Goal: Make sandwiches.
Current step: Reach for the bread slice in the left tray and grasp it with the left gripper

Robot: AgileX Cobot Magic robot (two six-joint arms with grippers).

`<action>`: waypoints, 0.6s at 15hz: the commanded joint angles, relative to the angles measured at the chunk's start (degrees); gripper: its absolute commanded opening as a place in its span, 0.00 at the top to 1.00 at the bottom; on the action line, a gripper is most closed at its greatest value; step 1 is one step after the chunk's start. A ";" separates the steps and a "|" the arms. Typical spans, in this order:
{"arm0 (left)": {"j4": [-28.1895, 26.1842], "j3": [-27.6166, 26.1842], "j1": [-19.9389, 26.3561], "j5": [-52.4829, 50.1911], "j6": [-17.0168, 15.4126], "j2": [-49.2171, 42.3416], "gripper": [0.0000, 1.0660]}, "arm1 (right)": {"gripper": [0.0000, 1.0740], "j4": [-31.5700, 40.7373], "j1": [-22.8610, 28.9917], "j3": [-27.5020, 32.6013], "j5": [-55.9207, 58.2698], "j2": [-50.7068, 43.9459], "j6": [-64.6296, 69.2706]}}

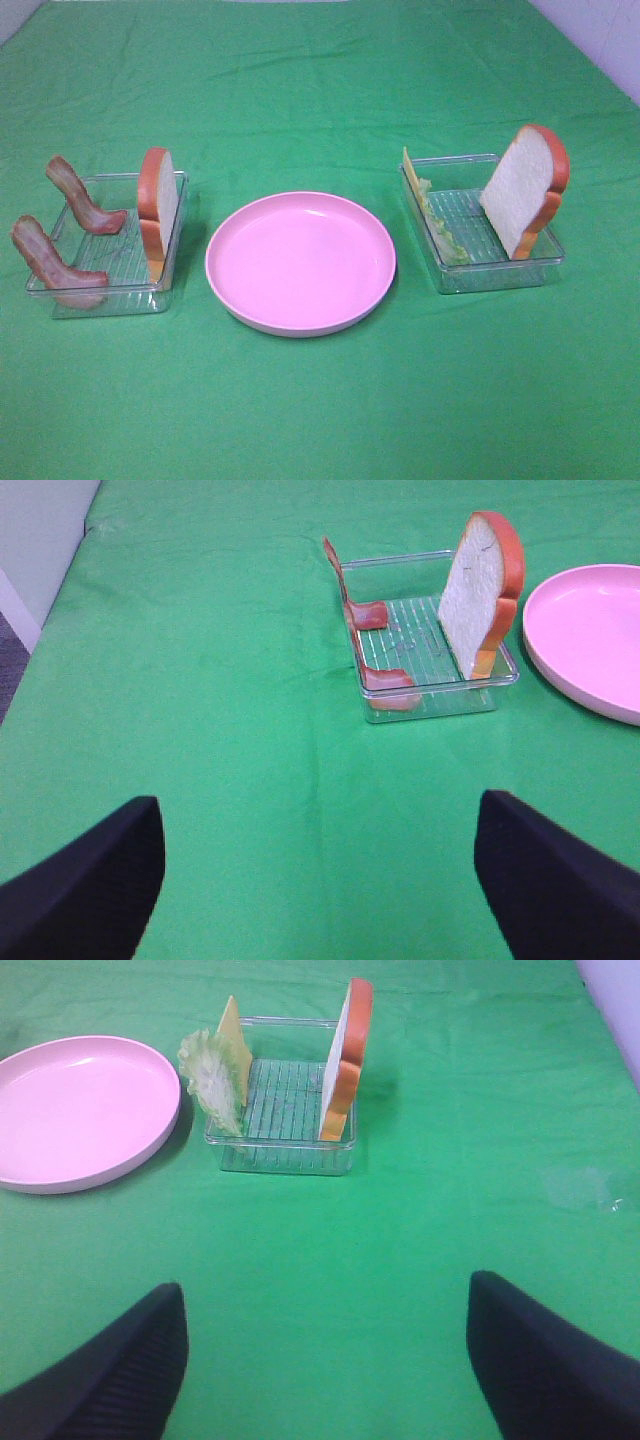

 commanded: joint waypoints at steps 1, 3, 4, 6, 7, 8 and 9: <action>-0.11 0.11 0.23 -0.46 0.06 -1.32 0.24 | 0.31 -0.29 -0.34 0.23 -0.52 -0.17 -0.40; -0.11 0.11 0.23 -0.46 0.06 -1.32 0.24 | 0.31 -0.29 -0.34 0.23 -0.52 -0.17 -0.40; -0.11 0.11 0.23 -0.46 0.06 -1.32 0.24 | 0.31 -0.29 -0.34 0.23 -0.52 -0.17 -0.40; -0.11 0.11 0.23 -0.46 0.06 -1.32 0.24 | 0.31 -0.29 -0.34 0.23 -0.52 -0.17 -0.40; -0.11 0.11 0.23 -0.46 0.06 -1.32 0.24 | 0.31 -0.29 -0.34 0.23 -0.52 -0.17 -0.40; -0.11 0.11 0.23 -0.46 0.06 -1.32 0.24 | 0.31 -0.29 -0.34 0.23 -0.52 -0.17 -0.40; -0.11 0.11 0.23 -0.46 0.06 -1.32 0.24 | 0.31 -0.29 -0.34 0.23 -0.52 -0.17 -0.40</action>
